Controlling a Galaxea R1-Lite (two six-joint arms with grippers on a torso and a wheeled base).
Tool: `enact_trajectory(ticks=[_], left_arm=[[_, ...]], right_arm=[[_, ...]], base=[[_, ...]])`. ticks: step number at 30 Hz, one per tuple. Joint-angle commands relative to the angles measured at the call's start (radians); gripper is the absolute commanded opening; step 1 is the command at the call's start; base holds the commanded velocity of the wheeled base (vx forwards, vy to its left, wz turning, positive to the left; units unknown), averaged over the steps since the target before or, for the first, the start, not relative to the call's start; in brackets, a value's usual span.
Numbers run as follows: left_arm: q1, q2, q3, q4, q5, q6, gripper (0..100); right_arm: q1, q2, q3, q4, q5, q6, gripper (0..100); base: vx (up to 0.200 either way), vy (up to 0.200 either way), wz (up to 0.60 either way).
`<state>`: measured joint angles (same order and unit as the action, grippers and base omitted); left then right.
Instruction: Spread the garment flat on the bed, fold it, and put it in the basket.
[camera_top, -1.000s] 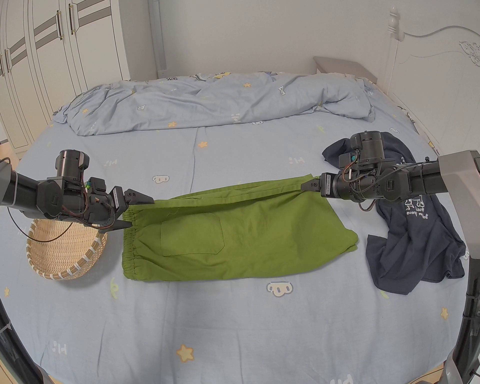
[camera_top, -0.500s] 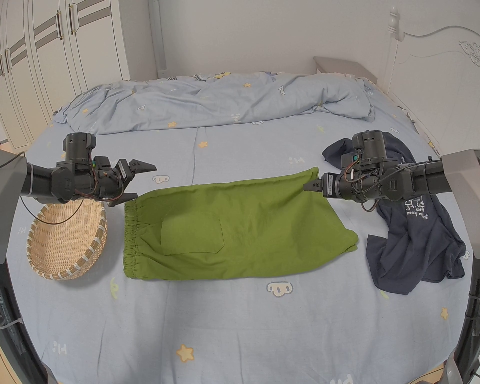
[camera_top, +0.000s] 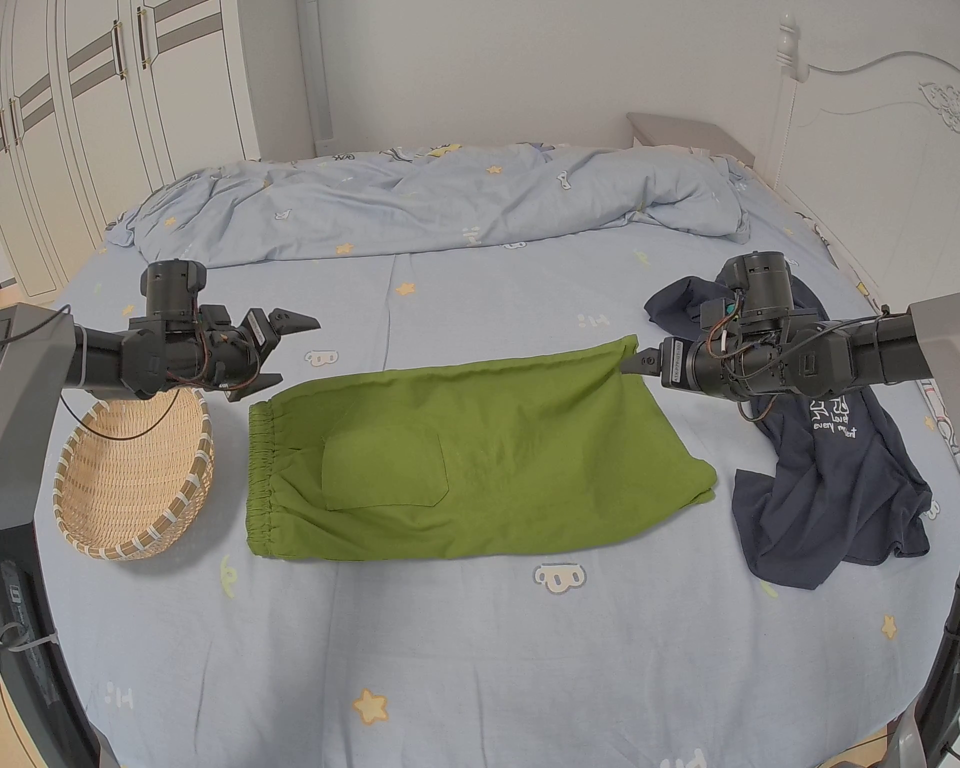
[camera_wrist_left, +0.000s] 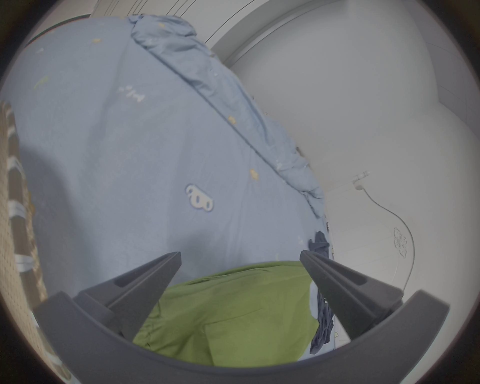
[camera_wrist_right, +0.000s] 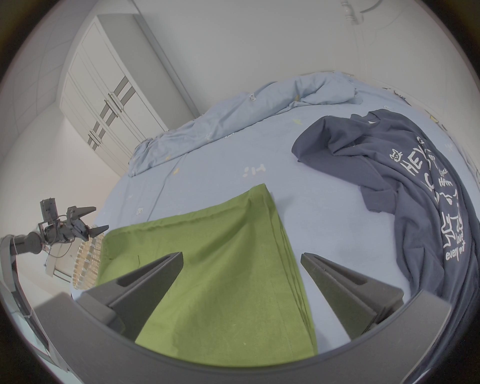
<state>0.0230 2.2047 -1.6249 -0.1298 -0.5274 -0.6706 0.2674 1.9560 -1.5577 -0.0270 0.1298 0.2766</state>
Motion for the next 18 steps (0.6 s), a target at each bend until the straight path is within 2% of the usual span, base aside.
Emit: enact_trajectory(ticks=[1,3,4,5,6,7,9,13,16,18], left_arm=[[-0.006,-0.163,0.054,0.001,0.001,-0.003,100],[-0.006,-0.252,0.126,0.001,-0.002,0.003,100],[-0.006,-0.252,0.126,0.001,-0.002,0.003,100],[-0.006,-0.352,0.258,-0.002,-0.009,0.011,100],[-0.006,-0.352,0.258,-0.002,-0.009,0.011,100],[-0.008,-0.413,0.379,-0.007,-0.009,0.025,100],[-0.003,-0.448,0.497,-0.033,-0.009,0.060,100],[0.011,-0.502,0.692,-0.119,-0.013,0.120,100],[0.000,-0.522,0.816,-0.195,-0.020,0.121,100],[-0.002,-0.519,0.836,-0.214,-0.023,0.121,100]], right_arm=[[-0.036,-0.060,0.013,0.006,0.014,0.052,100],[-0.066,-0.063,0.025,0.009,0.056,0.072,100],[-0.066,-0.063,0.025,0.009,0.056,0.072,100],[-0.105,-0.078,0.059,0.012,0.136,0.076,100],[-0.105,-0.078,0.059,0.012,0.136,0.076,100],[-0.132,-0.085,0.076,0.035,0.191,0.075,100],[-0.160,-0.083,0.068,0.065,0.255,0.065,100],[-0.169,-0.083,0.050,0.090,0.303,0.046,100],[-0.171,-0.091,0.057,0.099,0.349,0.052,100],[-0.171,-0.092,0.059,0.101,0.352,0.052,100]], base=[[0.000,0.000,0.00],[0.000,0.000,0.00],[0.000,0.000,0.00],[0.000,0.000,0.00],[0.000,0.000,0.00],[0.000,0.000,0.00],[0.000,0.000,0.00],[0.000,0.000,0.00],[0.000,0.000,0.00],[0.000,0.000,0.00]])
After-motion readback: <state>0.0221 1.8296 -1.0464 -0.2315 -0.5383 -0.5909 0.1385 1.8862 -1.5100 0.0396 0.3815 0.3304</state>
